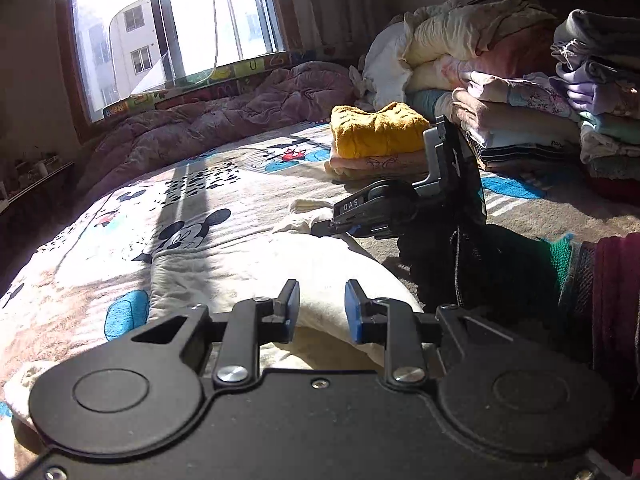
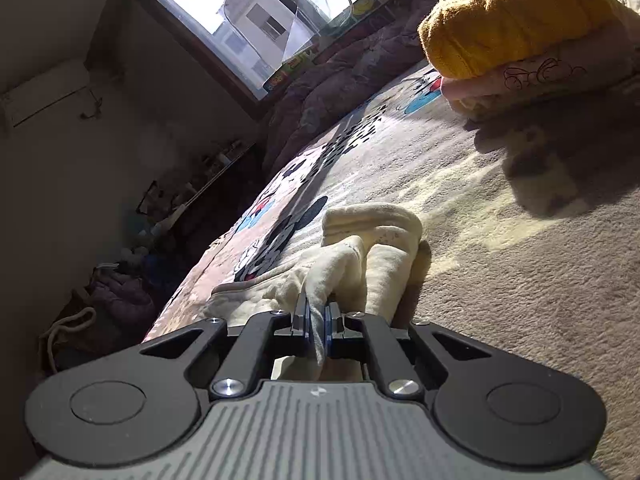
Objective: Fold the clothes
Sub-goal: 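Fold the held sleeve across the jacket body with the right tool, then open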
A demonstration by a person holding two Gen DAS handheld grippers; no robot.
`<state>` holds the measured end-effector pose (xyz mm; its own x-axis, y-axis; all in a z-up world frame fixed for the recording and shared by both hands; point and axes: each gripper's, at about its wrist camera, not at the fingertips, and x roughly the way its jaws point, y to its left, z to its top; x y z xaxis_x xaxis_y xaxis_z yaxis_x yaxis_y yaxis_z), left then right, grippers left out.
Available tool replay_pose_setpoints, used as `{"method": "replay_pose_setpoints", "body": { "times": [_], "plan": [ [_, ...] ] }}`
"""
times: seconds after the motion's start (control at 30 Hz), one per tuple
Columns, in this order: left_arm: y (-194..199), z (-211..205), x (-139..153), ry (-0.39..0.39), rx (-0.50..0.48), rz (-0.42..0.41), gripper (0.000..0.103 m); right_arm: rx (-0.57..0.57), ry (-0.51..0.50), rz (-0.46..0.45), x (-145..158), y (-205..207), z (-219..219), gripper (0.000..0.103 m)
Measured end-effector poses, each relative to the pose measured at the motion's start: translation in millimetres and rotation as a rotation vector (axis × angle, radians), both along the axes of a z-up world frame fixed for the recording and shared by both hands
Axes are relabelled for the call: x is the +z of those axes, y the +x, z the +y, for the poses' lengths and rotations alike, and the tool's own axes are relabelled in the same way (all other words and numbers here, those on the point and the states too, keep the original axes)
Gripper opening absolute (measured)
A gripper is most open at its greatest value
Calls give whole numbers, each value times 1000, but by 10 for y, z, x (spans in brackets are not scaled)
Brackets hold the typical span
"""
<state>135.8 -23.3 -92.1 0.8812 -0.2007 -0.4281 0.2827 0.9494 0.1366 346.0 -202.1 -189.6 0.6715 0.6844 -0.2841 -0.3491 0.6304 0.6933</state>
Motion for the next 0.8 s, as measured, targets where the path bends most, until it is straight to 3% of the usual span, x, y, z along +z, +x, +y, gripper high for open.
{"method": "replay_pose_setpoints", "body": {
  "times": [0.07,0.1,0.13,0.2,0.3,0.5,0.63,0.7,0.8],
  "plan": [
    [174,-44,-236,-8,-63,69,24,0,-3,6,-16,3,6,9],
    [235,-113,-452,70,-83,125,24,2,-5,7,-21,6,9,9],
    [202,-163,-648,154,-96,100,23,5,-8,9,-25,10,13,9],
    [111,-180,-720,191,-93,52,23,11,-12,11,-33,17,20,9],
    [130,-133,-651,200,-113,73,23,20,-18,15,-45,31,30,9],
    [131,-76,-684,150,-119,73,23,-21,-29,-12,6,-25,-10,8],
    [117,-12,-679,98,-117,74,24,-85,-37,-76,125,-176,-105,36],
    [92,20,-668,60,-102,63,24,-124,-87,-136,239,-322,-170,36],
    [24,74,-600,11,-72,46,35,-118,-155,-203,370,-584,-226,36]
  ]
}}
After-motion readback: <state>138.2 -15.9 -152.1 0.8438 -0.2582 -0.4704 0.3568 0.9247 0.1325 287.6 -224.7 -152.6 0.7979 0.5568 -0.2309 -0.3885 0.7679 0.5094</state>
